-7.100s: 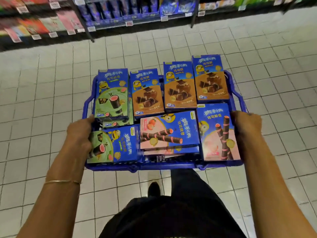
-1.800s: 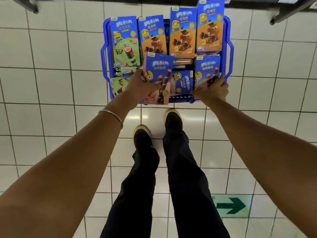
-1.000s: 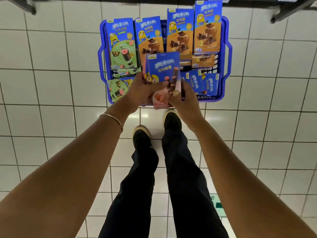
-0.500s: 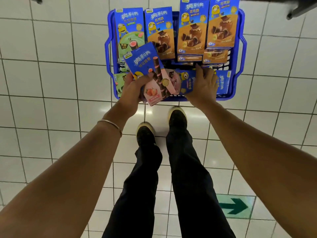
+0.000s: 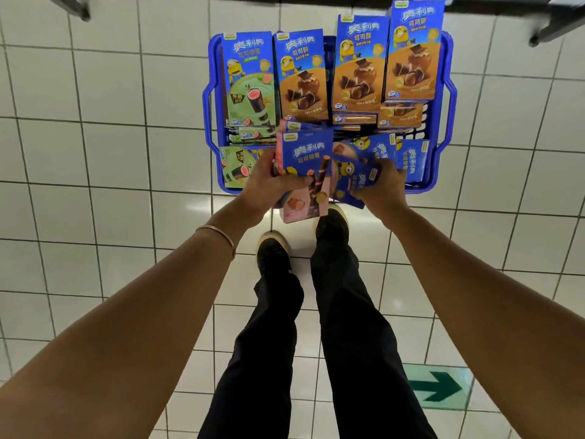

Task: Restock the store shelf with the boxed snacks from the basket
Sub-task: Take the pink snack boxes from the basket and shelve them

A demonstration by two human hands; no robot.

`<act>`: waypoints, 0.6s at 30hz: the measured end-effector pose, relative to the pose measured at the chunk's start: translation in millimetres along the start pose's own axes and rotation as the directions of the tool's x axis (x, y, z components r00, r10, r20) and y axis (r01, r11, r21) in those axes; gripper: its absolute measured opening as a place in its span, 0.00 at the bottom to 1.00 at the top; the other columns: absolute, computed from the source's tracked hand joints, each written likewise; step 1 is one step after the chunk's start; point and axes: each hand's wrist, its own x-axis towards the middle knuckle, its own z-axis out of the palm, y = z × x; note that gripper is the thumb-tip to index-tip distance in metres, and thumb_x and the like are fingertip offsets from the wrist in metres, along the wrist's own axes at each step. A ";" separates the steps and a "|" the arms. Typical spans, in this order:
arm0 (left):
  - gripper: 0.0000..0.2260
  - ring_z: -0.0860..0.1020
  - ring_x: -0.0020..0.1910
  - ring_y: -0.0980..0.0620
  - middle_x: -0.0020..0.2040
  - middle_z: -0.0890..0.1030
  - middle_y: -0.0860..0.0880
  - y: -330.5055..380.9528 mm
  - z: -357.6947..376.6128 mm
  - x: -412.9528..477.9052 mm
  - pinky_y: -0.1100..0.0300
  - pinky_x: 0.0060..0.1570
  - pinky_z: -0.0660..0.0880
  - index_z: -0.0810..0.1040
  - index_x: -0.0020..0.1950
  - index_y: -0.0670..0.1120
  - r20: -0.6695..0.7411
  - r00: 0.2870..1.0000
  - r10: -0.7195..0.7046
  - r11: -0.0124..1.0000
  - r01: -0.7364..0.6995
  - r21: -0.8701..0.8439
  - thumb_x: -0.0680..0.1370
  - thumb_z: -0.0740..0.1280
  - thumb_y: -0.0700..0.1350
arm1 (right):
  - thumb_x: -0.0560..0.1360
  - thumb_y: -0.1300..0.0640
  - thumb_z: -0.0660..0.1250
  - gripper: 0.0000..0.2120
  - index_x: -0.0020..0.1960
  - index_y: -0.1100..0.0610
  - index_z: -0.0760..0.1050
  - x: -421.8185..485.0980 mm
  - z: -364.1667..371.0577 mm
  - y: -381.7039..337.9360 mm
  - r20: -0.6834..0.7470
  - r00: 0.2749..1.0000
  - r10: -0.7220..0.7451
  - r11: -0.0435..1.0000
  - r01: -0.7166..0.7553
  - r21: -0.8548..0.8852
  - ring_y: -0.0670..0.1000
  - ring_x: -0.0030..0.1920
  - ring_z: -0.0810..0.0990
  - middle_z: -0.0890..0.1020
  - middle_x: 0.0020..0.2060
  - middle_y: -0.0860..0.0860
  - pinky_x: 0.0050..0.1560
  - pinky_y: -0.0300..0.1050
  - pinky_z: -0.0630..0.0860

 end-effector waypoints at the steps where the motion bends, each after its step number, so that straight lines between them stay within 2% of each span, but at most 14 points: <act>1: 0.20 0.87 0.50 0.57 0.49 0.87 0.57 -1.1 1.6 -0.3 0.64 0.40 0.82 0.74 0.61 0.50 0.012 1.000 0.003 1.000 -0.003 0.026 0.75 0.77 0.35 | 0.70 0.60 0.79 0.34 0.71 0.57 0.66 -1.1 -1.9 -0.8 0.020 1.000 0.008 0.998 -0.009 0.058 0.55 0.67 0.72 0.69 0.68 0.58 0.60 0.44 0.74; 3: 0.23 0.86 0.49 0.60 0.50 0.86 0.57 -2.7 5.1 -2.2 0.66 0.40 0.81 0.74 0.61 0.49 0.031 0.999 0.010 0.995 -0.013 0.101 0.73 0.79 0.35 | 0.70 0.65 0.78 0.32 0.69 0.58 0.66 -5.1 -7.9 -2.6 0.057 0.998 -0.026 0.971 0.012 0.239 0.52 0.63 0.77 0.73 0.64 0.55 0.57 0.45 0.80; 5: 0.27 0.85 0.53 0.58 0.56 0.84 0.54 -1.2 8.5 -4.4 0.66 0.46 0.81 0.73 0.65 0.45 0.066 0.997 0.029 0.981 -0.041 0.189 0.71 0.81 0.37 | 0.71 0.66 0.76 0.29 0.67 0.60 0.66 -10.8 -17.6 -7.5 0.052 0.995 -0.086 0.918 0.058 0.393 0.45 0.53 0.82 0.78 0.58 0.50 0.45 0.37 0.82; 6: 0.29 0.84 0.56 0.57 0.58 0.83 0.53 0.6 10.2 -5.5 0.65 0.48 0.81 0.72 0.67 0.43 0.081 0.996 0.047 0.970 -0.065 0.235 0.70 0.82 0.38 | 0.72 0.66 0.75 0.28 0.67 0.60 0.67 -13.0 -23.6 -10.9 0.029 0.993 -0.111 0.897 0.087 0.433 0.42 0.50 0.83 0.79 0.57 0.50 0.42 0.35 0.81; 7: 0.31 0.83 0.58 0.55 0.60 0.82 0.51 2.4 11.8 -6.5 0.64 0.50 0.81 0.71 0.68 0.43 0.091 0.994 0.064 0.957 -0.087 0.275 0.70 0.82 0.39 | 0.73 0.65 0.75 0.26 0.66 0.60 0.67 -14.8 -29.8 -14.2 0.007 0.992 -0.129 0.875 0.110 0.472 0.41 0.49 0.83 0.81 0.57 0.51 0.42 0.35 0.81; 11: 0.34 0.79 0.64 0.47 0.65 0.80 0.44 17.1 16.5 -13.6 0.46 0.64 0.80 0.72 0.69 0.41 0.176 0.977 0.118 0.933 -0.169 0.317 0.68 0.84 0.40 | 0.77 0.64 0.71 0.19 0.64 0.63 0.70 -20.9 -59.4 -20.7 0.016 0.973 -0.228 0.806 0.180 0.564 0.50 0.59 0.83 0.82 0.60 0.54 0.55 0.51 0.83; 14: 0.39 0.67 0.76 0.40 0.74 0.67 0.37 28.1 16.7 -16.9 0.41 0.72 0.72 0.72 0.71 0.36 0.288 0.927 0.241 0.863 -0.340 0.374 0.64 0.83 0.45 | 0.78 0.63 0.69 0.18 0.67 0.64 0.71 -21.1 -79.2 -24.7 0.089 0.942 -0.325 0.809 0.228 0.542 0.51 0.60 0.83 0.82 0.59 0.52 0.55 0.54 0.83; 16: 0.37 0.59 0.81 0.38 0.80 0.57 0.36 34.7 14.5 -14.4 0.43 0.74 0.71 0.73 0.72 0.41 0.379 0.888 0.260 0.837 -0.403 0.370 0.66 0.84 0.41 | 0.79 0.64 0.68 0.19 0.68 0.64 0.71 -17.4 -89.1 -27.7 0.171 0.917 -0.360 0.805 0.213 0.553 0.55 0.62 0.82 0.80 0.62 0.57 0.55 0.56 0.82; 18: 0.34 0.59 0.82 0.43 0.82 0.54 0.42 41.9 12.8 -11.6 0.54 0.69 0.77 0.73 0.70 0.54 0.487 0.851 0.196 0.889 -0.364 0.277 0.69 0.83 0.38 | 0.80 0.64 0.66 0.20 0.71 0.64 0.70 -14.1 -93.5 -32.4 0.281 0.886 -0.369 0.794 0.143 0.591 0.58 0.63 0.80 0.78 0.65 0.61 0.55 0.55 0.81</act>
